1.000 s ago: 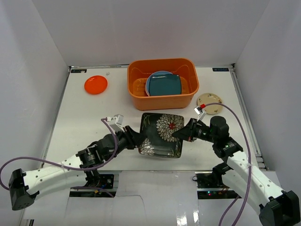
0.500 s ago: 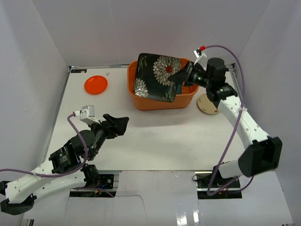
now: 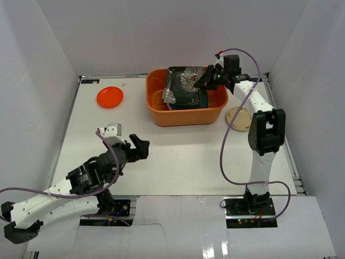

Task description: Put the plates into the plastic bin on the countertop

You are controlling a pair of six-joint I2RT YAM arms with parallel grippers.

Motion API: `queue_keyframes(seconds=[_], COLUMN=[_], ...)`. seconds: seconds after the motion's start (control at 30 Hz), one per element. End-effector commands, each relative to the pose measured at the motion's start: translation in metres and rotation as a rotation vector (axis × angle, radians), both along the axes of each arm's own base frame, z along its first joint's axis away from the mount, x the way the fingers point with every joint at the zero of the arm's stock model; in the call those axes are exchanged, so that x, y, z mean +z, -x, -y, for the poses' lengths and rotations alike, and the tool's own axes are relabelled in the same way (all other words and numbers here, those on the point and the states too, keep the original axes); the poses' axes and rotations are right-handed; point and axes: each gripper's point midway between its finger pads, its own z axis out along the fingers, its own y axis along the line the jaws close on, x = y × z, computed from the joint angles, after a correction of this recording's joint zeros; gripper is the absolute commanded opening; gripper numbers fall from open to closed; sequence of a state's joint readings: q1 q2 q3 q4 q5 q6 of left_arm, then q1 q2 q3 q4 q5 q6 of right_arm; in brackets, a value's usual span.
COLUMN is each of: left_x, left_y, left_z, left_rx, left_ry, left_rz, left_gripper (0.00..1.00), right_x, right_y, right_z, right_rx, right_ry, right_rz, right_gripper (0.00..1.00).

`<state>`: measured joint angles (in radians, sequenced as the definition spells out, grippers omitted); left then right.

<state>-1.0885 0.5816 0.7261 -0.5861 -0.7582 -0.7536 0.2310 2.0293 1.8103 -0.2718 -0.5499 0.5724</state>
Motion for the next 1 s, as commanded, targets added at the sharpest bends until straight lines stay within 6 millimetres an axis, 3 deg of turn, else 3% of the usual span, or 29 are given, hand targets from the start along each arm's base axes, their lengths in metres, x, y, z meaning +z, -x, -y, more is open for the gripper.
queue_keyframes(seconds=[0.0, 0.17, 0.27, 0.3, 0.33, 0.43, 0.53, 0.63, 0.83, 0.87, 0.97], left_x=[-0.001, -0.001, 0.011, 0.017, 0.018, 0.021, 0.028, 0.022, 0.026, 0.028, 0.028], left_y=[-0.006, -0.013, -0.015, -0.016, -0.019, -0.024, -0.026, -0.030, -0.037, -0.038, -0.040], left_z=[0.004, 0.018, 0.030, 0.033, 0.035, 0.045, 0.063, 0.075, 0.079, 0.077, 0.072], left_rx=[0.004, -0.005, -0.031, -0.032, -0.026, -0.027, -0.073, -0.090, -0.086, -0.083, -0.069], left_ry=[-0.035, -0.046, -0.006, 0.020, 0.018, 0.021, 0.044, 0.034, 0.026, 0.019, 0.008], left_rz=[0.019, 0.024, 0.041, 0.057, 0.061, 0.067, 0.075, 0.062, 0.071, 0.078, 0.084], left_gripper=[0.98, 0.98, 0.98, 0.98, 0.98, 0.98, 0.98, 0.98, 0.98, 0.98, 0.98], right_x=[0.058, 0.008, -0.012, -0.013, -0.015, -0.005, 0.002, 0.020, 0.051, 0.069, 0.083], right_y=[-0.004, -0.006, -0.009, -0.009, -0.009, -0.010, -0.011, -0.012, -0.014, -0.009, -0.002], right_z=[-0.007, -0.010, -0.005, -0.004, -0.002, 0.002, 0.007, 0.018, 0.053, 0.059, 0.094], right_rx=[0.055, 0.082, 0.052, 0.045, 0.039, 0.020, -0.002, -0.050, -0.206, -0.226, -0.372], right_ry=[-0.049, -0.038, 0.004, 0.017, 0.028, 0.048, 0.072, 0.116, 0.248, 0.262, 0.355], right_rz=[0.149, 0.046, 0.026, 0.029, 0.024, 0.058, 0.080, 0.133, 0.252, 0.302, 0.354], right_gripper=[0.08, 0.13, 0.21, 0.24, 0.38, 0.67, 0.85, 0.94, 0.98, 0.98, 0.89])
